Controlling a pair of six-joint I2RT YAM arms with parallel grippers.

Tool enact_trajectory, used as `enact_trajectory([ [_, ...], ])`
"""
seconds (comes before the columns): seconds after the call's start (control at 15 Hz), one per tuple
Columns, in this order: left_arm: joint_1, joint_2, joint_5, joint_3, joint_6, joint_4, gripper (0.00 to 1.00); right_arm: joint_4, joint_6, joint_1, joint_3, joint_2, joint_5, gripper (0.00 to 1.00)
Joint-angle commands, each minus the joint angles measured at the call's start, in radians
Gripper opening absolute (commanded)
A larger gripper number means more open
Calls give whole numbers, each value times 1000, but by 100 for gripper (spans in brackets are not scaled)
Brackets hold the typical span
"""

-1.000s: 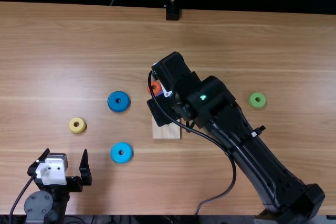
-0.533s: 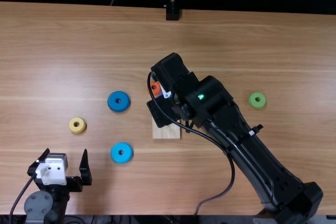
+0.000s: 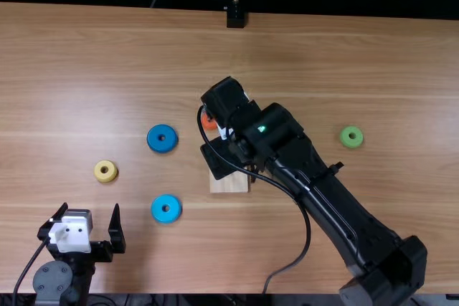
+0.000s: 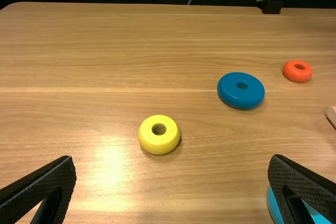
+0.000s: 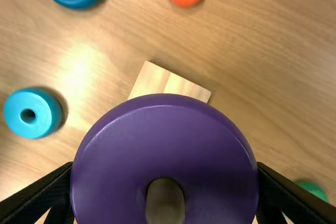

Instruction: Build the Hanoi tower: stack the rings onto the peg from bottom to top in this color order: purple, dark blue, light blue, dark green, light green, yellow, orange.

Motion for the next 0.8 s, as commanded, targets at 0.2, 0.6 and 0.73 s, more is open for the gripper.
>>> enact_trajectory([
  [0.2,-8,-11,3,-111,5,-76,100,16,7,-2,-75,39,1,0],
  [0.6,-9,-11,3,-111,5,-76,100,104,11,-1,-77,82,3,68],
  [0.73,-8,-11,3,-111,5,-76,100,102,9,-1,-78,82,5,92],
])
